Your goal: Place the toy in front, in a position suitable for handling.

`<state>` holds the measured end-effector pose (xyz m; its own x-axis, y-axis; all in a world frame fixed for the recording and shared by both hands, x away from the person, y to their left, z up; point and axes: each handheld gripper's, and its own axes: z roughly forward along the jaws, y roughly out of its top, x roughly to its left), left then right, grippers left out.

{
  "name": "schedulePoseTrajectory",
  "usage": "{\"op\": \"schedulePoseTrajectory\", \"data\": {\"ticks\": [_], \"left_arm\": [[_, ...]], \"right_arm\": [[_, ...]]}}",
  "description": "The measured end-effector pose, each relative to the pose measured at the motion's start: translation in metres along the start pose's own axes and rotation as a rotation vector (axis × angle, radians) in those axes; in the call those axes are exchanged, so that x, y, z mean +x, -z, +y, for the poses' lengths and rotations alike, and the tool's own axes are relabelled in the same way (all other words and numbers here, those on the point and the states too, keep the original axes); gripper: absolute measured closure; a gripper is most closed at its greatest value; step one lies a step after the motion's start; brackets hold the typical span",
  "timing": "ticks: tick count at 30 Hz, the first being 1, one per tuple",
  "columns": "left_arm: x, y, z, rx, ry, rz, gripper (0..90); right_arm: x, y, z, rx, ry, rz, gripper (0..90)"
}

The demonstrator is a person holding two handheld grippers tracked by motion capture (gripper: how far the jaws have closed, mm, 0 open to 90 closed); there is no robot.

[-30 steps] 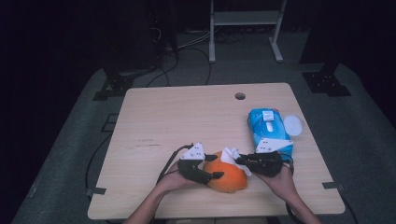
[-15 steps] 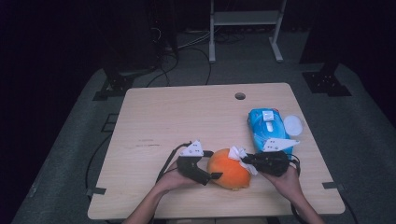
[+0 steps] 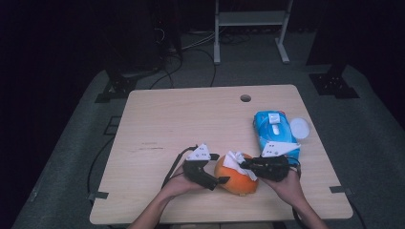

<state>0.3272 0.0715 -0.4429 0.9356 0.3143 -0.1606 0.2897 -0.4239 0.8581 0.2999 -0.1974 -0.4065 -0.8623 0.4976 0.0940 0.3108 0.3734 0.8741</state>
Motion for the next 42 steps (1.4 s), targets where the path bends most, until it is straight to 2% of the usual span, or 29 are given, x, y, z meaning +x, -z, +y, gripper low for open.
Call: {"op": "schedulePoseTrajectory", "data": {"ticks": [1, 2, 3, 4, 5, 6, 9, 11, 12, 14, 15, 16, 20, 23, 24, 25, 26, 27, 28, 29, 30, 31, 33, 34, 36, 40, 42], "left_arm": [[0.001, -0.002, -0.002, 0.005, 0.022, -0.019, 9.6], [0.001, -0.002, -0.002, 0.005, 0.022, -0.019, 13.5], [0.001, -0.002, -0.002, 0.001, 0.013, -0.026, 18.0], [-0.001, -0.001, -0.001, 0.002, 0.002, -0.015, 18.0], [-0.002, 0.000, 0.001, 0.006, -0.008, -0.009, 26.3], [-0.007, 0.001, 0.005, -0.004, -0.019, 0.006, 28.2], [-0.012, 0.000, 0.009, -0.006, -0.032, 0.019, 29.9], [-0.024, -0.001, 0.017, -0.013, -0.073, 0.040, 30.7], [-0.024, -0.001, 0.017, -0.013, -0.073, 0.040, 30.9], [-0.029, -0.001, 0.020, -0.008, -0.105, 0.048, 31.2], [-0.028, -0.001, 0.018, -0.001, -0.111, 0.057, 31.4], [-0.028, -0.001, 0.018, -0.001, -0.111, 0.057, 31.5], [-0.023, -0.001, 0.013, 0.010, -0.096, 0.053, 31.5], [-0.020, 0.000, 0.010, 0.020, -0.090, 0.054, 30.3], [-0.018, 0.001, 0.009, 0.020, -0.083, 0.052, 30.3], [-0.017, 0.002, 0.008, 0.028, -0.084, 0.048, 27.4], [-0.015, 0.002, 0.007, 0.025, -0.070, 0.036, 27.4], [-0.012, 0.003, 0.008, 0.013, -0.033, -0.012, 21.0], [-0.012, 0.003, 0.008, 0.013, -0.033, -0.012, 18.8], [-0.009, 0.004, 0.008, -0.006, -0.002, -0.039, 18.8], [-0.006, 0.004, 0.009, -0.018, 0.041, -0.064, 13.3], [-0.006, 0.004, 0.009, -0.018, 0.041, -0.064, 12.0], [-0.006, 0.004, 0.010, -0.017, 0.052, -0.060, 10.8], [-0.007, 0.003, 0.009, -0.006, 0.051, -0.062, 10.8], [-0.007, -0.002, 0.005, 0.048, 0.054, -0.083, 8.4], [-0.006, -0.004, 0.001, 0.061, 0.074, -0.100, 11.0], [-0.005, -0.002, 0.000, 0.064, 0.066, -0.111, 13.0]], "right_arm": [[-0.001, 0.001, 0.000, -0.001, -0.003, -0.001, 83.9], [-0.003, 0.002, 0.000, -0.003, -0.013, -0.001, 83.9], [-0.003, 0.002, 0.001, -0.002, -0.011, -0.005, 83.9], [-0.003, 0.002, 0.001, -0.002, -0.011, -0.005, 83.9], [0.001, 0.002, 0.004, 0.001, 0.005, -0.014, 83.9], [0.003, 0.002, 0.007, 0.000, 0.015, -0.014, 83.9], [0.010, -0.001, 0.014, 0.002, 0.041, -0.004, 84.0], [0.022, -0.010, 0.023, 0.010, 0.086, 0.022, 84.0], [0.022, -0.010, 0.023, 0.010, 0.086, 0.022, 84.0], [0.030, -0.017, 0.026, 0.016, 0.097, 0.042, 84.0], [0.033, -0.022, 0.027, 0.038, 0.121, 0.021, 84.1], [0.033, -0.022, 0.027, 0.038, 0.121, 0.021, 84.1], [0.019, -0.011, 0.029, 0.048, 0.095, -0.042, 84.1], [0.008, 0.001, 0.024, 0.061, 0.077, -0.091, 84.1], [0.008, 0.001, 0.024, 0.061, 0.077, -0.091, 84.1], [-0.002, 0.008, 0.014, 0.076, 0.038, -0.099, 84.1], [-0.002, 0.008, 0.014, 0.076, 0.038, -0.099, 84.1], [-0.006, 0.012, 0.003, 0.068, -0.007, -0.085, 84.0], [-0.006, 0.012, 0.003, 0.068, -0.007, -0.085, 84.0], [-0.006, 0.013, 0.000, 0.058, -0.023, -0.074, 84.0], [-0.003, 0.015, -0.007, 0.033, -0.043, -0.054, 84.0], [-0.003, 0.015, -0.007, 0.033, -0.043, -0.054, 84.0], [0.007, 0.012, -0.010, 0.025, -0.033, -0.017, 84.1], [0.007, 0.012, -0.010, 0.025, -0.033, -0.017, 84.1], [0.021, 0.007, -0.010, 0.045, 0.003, 0.018, 84.0], [0.020, 0.013, -0.008, 0.031, 0.011, 0.012, 83.6], [0.011, 0.020, -0.011, 0.019, -0.015, -0.037, 83.6]]}}
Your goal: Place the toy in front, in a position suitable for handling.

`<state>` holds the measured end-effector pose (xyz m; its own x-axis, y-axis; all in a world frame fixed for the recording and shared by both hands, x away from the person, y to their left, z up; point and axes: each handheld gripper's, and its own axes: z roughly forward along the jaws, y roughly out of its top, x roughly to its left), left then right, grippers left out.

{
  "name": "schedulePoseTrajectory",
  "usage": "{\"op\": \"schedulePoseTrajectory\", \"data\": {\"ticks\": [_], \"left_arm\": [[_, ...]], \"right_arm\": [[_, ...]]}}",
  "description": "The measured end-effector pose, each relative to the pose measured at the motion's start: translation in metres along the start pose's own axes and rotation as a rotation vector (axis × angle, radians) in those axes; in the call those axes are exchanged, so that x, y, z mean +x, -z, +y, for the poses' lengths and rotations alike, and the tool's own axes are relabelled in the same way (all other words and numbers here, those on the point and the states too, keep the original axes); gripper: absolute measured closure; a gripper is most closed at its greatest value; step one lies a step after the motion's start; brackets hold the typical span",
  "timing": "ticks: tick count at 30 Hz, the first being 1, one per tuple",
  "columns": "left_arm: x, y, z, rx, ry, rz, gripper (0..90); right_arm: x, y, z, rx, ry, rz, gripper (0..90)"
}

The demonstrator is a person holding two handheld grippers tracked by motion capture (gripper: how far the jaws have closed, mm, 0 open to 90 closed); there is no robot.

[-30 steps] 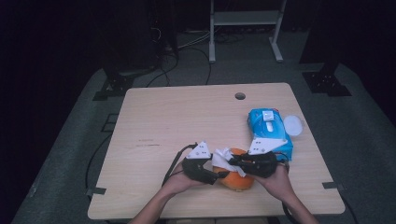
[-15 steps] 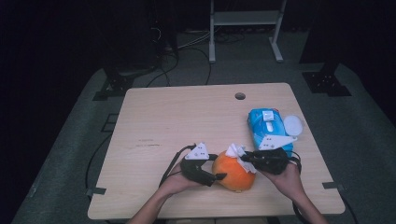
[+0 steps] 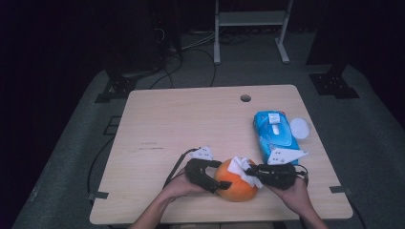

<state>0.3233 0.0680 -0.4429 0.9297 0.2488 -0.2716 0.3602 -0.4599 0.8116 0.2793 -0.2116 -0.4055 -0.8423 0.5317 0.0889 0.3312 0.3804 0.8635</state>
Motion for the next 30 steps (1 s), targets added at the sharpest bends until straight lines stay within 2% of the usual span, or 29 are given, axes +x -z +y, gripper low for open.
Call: {"op": "schedulePoseTrajectory", "data": {"ticks": [1, 2, 4, 5, 7, 8, 9, 10, 13, 15, 16, 17, 18, 20, 21, 24, 25, 28, 30], "left_arm": [[0.001, 0.000, -0.001, -0.003, 0.020, -0.014, 16.8], [0.001, 0.000, -0.001, -0.003, 0.020, -0.014, 19.4], [0.001, 0.000, -0.001, -0.011, 0.028, -0.016, 22.6], [0.002, 0.001, 0.000, -0.020, 0.024, -0.017, 27.7], [0.000, 0.004, 0.001, -0.052, 0.017, -0.017, 33.9], [-0.001, 0.005, 0.003, -0.075, 0.000, -0.013, 37.3], [-0.007, 0.011, 0.009, -0.114, -0.081, 0.028, 38.2], [-0.007, 0.011, 0.009, -0.114, -0.081, 0.028, 39.1], [-0.013, 0.023, 0.018, -0.178, -0.192, 0.086, 41.1], [-0.016, 0.026, 0.020, -0.171, -0.309, 0.165, 40.9], [-0.016, 0.024, 0.018, -0.162, -0.348, 0.198, 40.6], [-0.014, 0.021, 0.014, -0.135, -0.365, 0.213, 39.8], [-0.007, 0.016, 0.007, -0.107, -0.344, 0.201, 37.3], [-0.005, 0.016, 0.004, -0.112, -0.338, 0.192, 36.6], [-0.003, 0.017, 0.004, -0.103, -0.335, 0.189, 34.9], [-0.005, 0.015, 0.004, -0.102, -0.339, 0.179, 34.4], [-0.007, 0.013, 0.004, -0.090, -0.358, 0.178, 34.4], [-0.007, 0.014, 0.002, -0.080, -0.368, 0.182, 34.4], [-0.006, 0.014, 0.001, -0.083, -0.360, 0.180, 34.4]], "right_arm": [[-0.009, 0.002, -0.006, 0.003, -0.039, -0.008, 83.6], [-0.012, 0.000, -0.010, 0.008, -0.061, 0.000, 83.7], [-0.014, -0.001, -0.014, 0.001, -0.081, 0.011, 83.7], [-0.013, -0.002, -0.014, -0.006, -0.089, 0.015, 83.8], [-0.011, -0.002, -0.011, -0.003, -0.074, 0.007, 83.9], [-0.010, 0.000, -0.006, -0.011, -0.068, 0.004, 84.0], [-0.009, 0.001, -0.003, -0.018, -0.058, -0.003, 84.0], [-0.009, 0.001, -0.003, -0.018, -0.058, -0.003, 84.0], [-0.009, 0.007, 0.006, -0.065, -0.041, -0.020, 84.0], [-0.009, 0.007, 0.008, -0.073, -0.042, -0.023, 84.0], [-0.009, 0.005, 0.010, -0.074, -0.035, -0.032, 84.0], [-0.009, 0.002, 0.010, -0.060, -0.027, -0.036, 84.0], [-0.008, -0.011, 0.009, -0.009, -0.004, -0.041, 83.9], [-0.007, -0.015, 0.008, -0.001, -0.002, -0.037, 84.0], [0.002, -0.022, 0.012, -0.007, 0.036, -0.035, 83.9], [0.010, -0.027, 0.021, -0.034, 0.066, 0.006, 83.9], [0.018, -0.033, 0.031, -0.031, 0.114, 0.022, 83.9], [0.020, -0.036, 0.035, -0.020, 0.141, 0.017, 84.0], [0.015, -0.034, 0.036, -0.016, 0.133, 0.001, 83.9]]}}
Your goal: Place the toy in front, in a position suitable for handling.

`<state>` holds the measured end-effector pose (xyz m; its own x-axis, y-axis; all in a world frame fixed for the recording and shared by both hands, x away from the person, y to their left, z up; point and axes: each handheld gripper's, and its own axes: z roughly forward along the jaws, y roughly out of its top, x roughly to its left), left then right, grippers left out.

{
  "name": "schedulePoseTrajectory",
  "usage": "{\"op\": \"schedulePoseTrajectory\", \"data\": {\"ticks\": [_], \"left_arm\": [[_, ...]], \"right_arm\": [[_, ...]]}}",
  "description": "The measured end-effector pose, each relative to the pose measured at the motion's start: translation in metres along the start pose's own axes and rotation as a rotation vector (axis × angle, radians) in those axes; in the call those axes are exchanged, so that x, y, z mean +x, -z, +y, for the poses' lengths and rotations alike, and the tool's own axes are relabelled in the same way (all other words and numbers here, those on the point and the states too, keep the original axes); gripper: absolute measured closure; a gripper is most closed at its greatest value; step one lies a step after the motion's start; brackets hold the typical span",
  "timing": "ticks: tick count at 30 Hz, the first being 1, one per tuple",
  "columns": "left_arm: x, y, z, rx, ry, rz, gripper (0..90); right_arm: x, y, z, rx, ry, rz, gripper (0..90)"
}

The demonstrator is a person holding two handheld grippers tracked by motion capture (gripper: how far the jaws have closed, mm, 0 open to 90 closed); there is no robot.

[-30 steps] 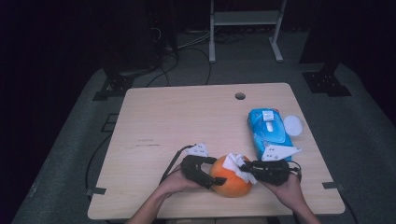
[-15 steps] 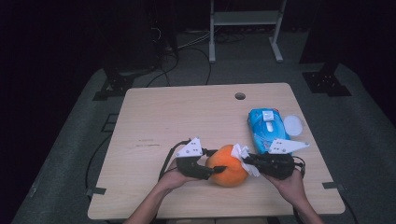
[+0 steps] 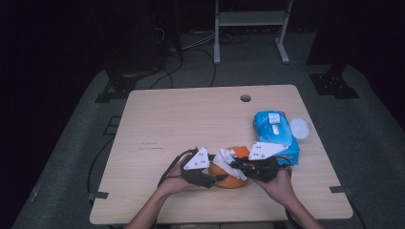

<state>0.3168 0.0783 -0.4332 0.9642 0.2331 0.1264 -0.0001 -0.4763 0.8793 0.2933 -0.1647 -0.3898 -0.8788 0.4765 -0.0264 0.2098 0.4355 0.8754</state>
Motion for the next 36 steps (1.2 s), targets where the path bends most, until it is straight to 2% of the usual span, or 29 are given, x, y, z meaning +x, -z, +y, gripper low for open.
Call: {"op": "schedulePoseTrajectory", "data": {"ticks": [1, 2, 4, 5, 6, 7, 9, 10, 12, 14, 15, 18, 21, 23, 27, 28, 31, 32, 33, 34, 35, 36], "left_arm": [[0.000, 0.000, -0.001, -0.002, 0.003, 0.000, 34.3], [0.001, 0.000, -0.001, -0.002, 0.011, -0.001, 34.3], [0.004, 0.001, -0.001, 0.006, 0.036, -0.007, 30.3], [0.008, 0.001, 0.000, 0.006, 0.097, -0.019, 20.6], [0.008, 0.001, 0.000, 0.006, 0.097, -0.019, 17.6], [0.010, 0.001, 0.000, 0.000, 0.138, -0.026, 13.0], [0.014, -0.001, -0.001, 0.008, 0.220, -0.046, 10.2], [0.015, -0.003, -0.003, 0.017, 0.247, -0.054, 9.3], [0.017, -0.009, -0.008, 0.027, 0.326, -0.094, 8.6], [0.017, -0.010, -0.009, 0.028, 0.333, -0.106, 9.3], [0.015, -0.010, -0.010, 0.025, 0.316, -0.110, 14.9], [0.011, -0.005, -0.006, -0.002, 0.230, -0.086, 32.0], [0.009, 0.002, 0.001, -0.039, 0.144, -0.057, 39.3], [0.009, 0.006, 0.005, -0.041, 0.094, -0.028, 39.7], [0.006, 0.001, 0.004, 0.002, 0.067, -0.013, 34.7], [0.005, 0.000, 0.004, 0.006, 0.064, -0.014, 33.6], [-0.001, -0.004, 0.008, 0.012, 0.028, -0.008, 31.8], [-0.001, -0.004, 0.008, 0.012, 0.028, -0.008, 31.8], [-0.003, -0.004, 0.010, 0.018, 0.009, -0.009, 31.8], [-0.005, -0.005, 0.010, 0.024, -0.002, -0.005, 31.8], [-0.003, -0.003, 0.009, 0.031, -0.003, 0.000, 32.0], [-0.003, -0.003, 0.008, 0.028, 0.006, 0.001, 32.0]], "right_arm": [[-0.011, 0.004, -0.004, 0.003, -0.022, -0.042, 84.0], [-0.011, 0.004, -0.004, 0.003, -0.022, -0.042, 84.0], [-0.025, 0.008, -0.013, 0.001, -0.083, -0.043, 84.0], [-0.031, 0.008, -0.023, 0.004, -0.125, -0.024, 83.9], [-0.031, 0.007, -0.027, 0.000, -0.132, -0.024, 84.0], [-0.030, 0.007, -0.030, -0.005, -0.136, -0.020, 84.0], [-0.029, 0.008, -0.032, -0.010, -0.142, -0.014, 84.0], [-0.027, 0.009, -0.033, -0.009, -0.143, -0.012, 84.0], [-0.024, 0.013, -0.035, -0.004, -0.131, -0.013, 84.0], [-0.023, 0.014, -0.036, -0.003, -0.132, -0.013, 84.0], [-0.021, 0.016, -0.037, -0.005, -0.135, -0.010, 84.0], [-0.016, 0.019, -0.036, -0.011, -0.125, -0.017, 84.0], [-0.013, 0.025, -0.030, -0.018, -0.104, -0.024, 83.9], [-0.012, 0.028, -0.028, -0.023, -0.093, -0.032, 83.9], [-0.008, 0.023, -0.028, -0.017, -0.087, -0.027, 83.9], [-0.004, 0.020, -0.026, -0.019, -0.072, -0.022, 83.9], [0.012, 0.007, -0.011, -0.047, -0.028, 0.046, 83.9], [0.012, 0.007, -0.011, -0.047, -0.028, 0.046, 83.9], [0.017, -0.001, -0.004, -0.043, 0.005, 0.069, 84.0], [0.017, -0.001, -0.004, -0.043, 0.005, 0.069, 84.0], [0.018, -0.004, 0.000, -0.026, 0.034, 0.054, 84.1], [0.015, -0.004, 0.000, -0.029, 0.028, 0.054, 84.1]]}}
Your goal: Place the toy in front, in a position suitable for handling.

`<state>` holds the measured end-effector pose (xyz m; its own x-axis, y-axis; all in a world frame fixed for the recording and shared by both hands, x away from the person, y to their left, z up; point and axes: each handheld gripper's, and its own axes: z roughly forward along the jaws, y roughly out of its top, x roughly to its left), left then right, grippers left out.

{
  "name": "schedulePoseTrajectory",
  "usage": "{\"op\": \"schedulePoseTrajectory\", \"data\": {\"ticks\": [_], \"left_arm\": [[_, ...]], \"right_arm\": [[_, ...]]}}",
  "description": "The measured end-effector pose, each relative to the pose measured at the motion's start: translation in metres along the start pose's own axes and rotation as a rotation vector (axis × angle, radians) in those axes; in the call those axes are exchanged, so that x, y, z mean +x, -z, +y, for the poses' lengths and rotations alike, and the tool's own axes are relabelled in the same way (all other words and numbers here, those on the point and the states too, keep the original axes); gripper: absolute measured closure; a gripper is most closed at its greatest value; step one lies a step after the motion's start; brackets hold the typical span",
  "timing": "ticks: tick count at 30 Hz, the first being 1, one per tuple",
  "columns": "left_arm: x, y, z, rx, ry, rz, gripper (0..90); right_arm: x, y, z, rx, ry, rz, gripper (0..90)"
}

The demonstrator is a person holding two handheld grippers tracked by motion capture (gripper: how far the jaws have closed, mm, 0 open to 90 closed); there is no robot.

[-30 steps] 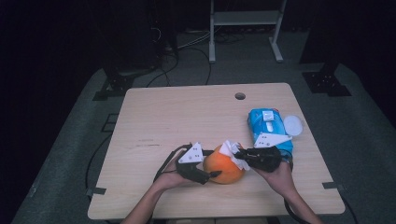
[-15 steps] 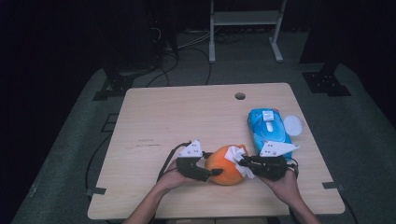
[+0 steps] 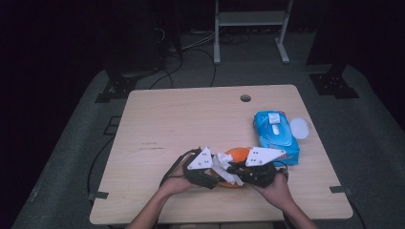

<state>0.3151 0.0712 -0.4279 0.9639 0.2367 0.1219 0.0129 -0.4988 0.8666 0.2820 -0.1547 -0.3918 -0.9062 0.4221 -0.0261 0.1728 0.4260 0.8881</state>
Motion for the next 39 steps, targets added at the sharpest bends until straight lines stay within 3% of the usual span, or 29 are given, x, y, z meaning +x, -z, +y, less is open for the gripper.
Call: {"op": "schedulePoseTrajectory", "data": {"ticks": [2, 5, 6, 7, 8, 9, 13, 14, 17, 19, 23, 26, 28, 32, 34, 35, 36, 37, 39], "left_arm": [[0.001, 0.000, -0.001, 0.002, 0.000, 0.001, 32.1], [0.004, 0.001, -0.005, -0.003, 0.022, -0.001, 30.7], [0.004, 0.001, -0.005, -0.003, 0.022, -0.001, 28.4], [0.005, 0.000, -0.005, -0.005, 0.046, -0.002, 28.4], [0.007, -0.001, -0.005, -0.002, 0.081, -0.003, 24.2], [0.008, -0.002, -0.005, -0.008, 0.105, -0.005, 17.6], [0.010, -0.005, -0.006, -0.009, 0.169, -0.023, 15.1], [0.010, -0.004, -0.005, -0.008, 0.163, -0.018, 23.0], [0.009, -0.001, -0.003, -0.011, 0.146, -0.008, 27.9], [0.008, -0.001, 0.001, -0.021, 0.152, 0.005, 29.1], [-0.001, -0.005, 0.009, -0.009, 0.087, 0.020, 29.2], [-0.003, -0.004, 0.008, 0.011, 0.053, 0.030, 29.5], [-0.002, -0.003, 0.006, 0.015, 0.051, 0.030, 29.9], [0.000, -0.002, 0.002, 0.027, 0.032, 0.024, 29.6], [0.003, 0.000, -0.001, 0.029, 0.042, 0.023, 29.2], [0.007, 0.001, -0.005, 0.029, 0.063, 0.030, 28.2], [0.007, 0.001, -0.005, 0.029, 0.063, 0.030, 27.4], [0.008, 0.000, -0.006, 0.026, 0.084, 0.038, 25.0], [0.008, -0.001, -0.005, 0.024, 0.088, 0.040, 23.0]], "right_arm": [[-0.003, 0.002, 0.000, -0.002, -0.007, -0.009, 84.2], [-0.019, 0.015, -0.007, 0.001, -0.034, -0.083, 84.1], [-0.019, 0.015, -0.007, 0.001, -0.034, -0.083, 84.1], [-0.023, 0.019, -0.010, 0.009, -0.047, -0.096, 84.1], [-0.027, 0.021, -0.015, 0.012, -0.052, -0.112, 84.1], [-0.033, 0.024, -0.023, 0.016, -0.089, -0.120, 84.1], [-0.037, 0.025, -0.028, 0.010, -0.112, -0.112, 84.1], [-0.037, 0.025, -0.026, 0.014, -0.112, -0.115, 84.1], [-0.031, 0.025, -0.021, 0.006, -0.094, -0.109, 84.0], [-0.023, 0.025, -0.013, -0.012, -0.087, -0.069, 84.0], [-0.004, 0.005, 0.003, 0.005, -0.018, 0.003, 84.1], [-0.003, -0.001, 0.004, 0.025, -0.009, 0.008, 84.2], [-0.008, 0.000, 0.003, 0.017, -0.027, 0.012, 84.3], [-0.024, 0.012, -0.001, 0.000, -0.061, -0.039, 84.2], [-0.033, 0.020, -0.007, 0.009, -0.076, -0.088, 84.2], [-0.042, 0.027, -0.015, 0.028, -0.096, -0.135, 84.1], [-0.042, 0.027, -0.015, 0.028, -0.096, -0.135, 84.1], [-0.052, 0.031, -0.028, 0.034, -0.155, -0.131, 84.1], [-0.053, 0.031, -0.032, 0.029, -0.168, -0.127, 84.1]]}}
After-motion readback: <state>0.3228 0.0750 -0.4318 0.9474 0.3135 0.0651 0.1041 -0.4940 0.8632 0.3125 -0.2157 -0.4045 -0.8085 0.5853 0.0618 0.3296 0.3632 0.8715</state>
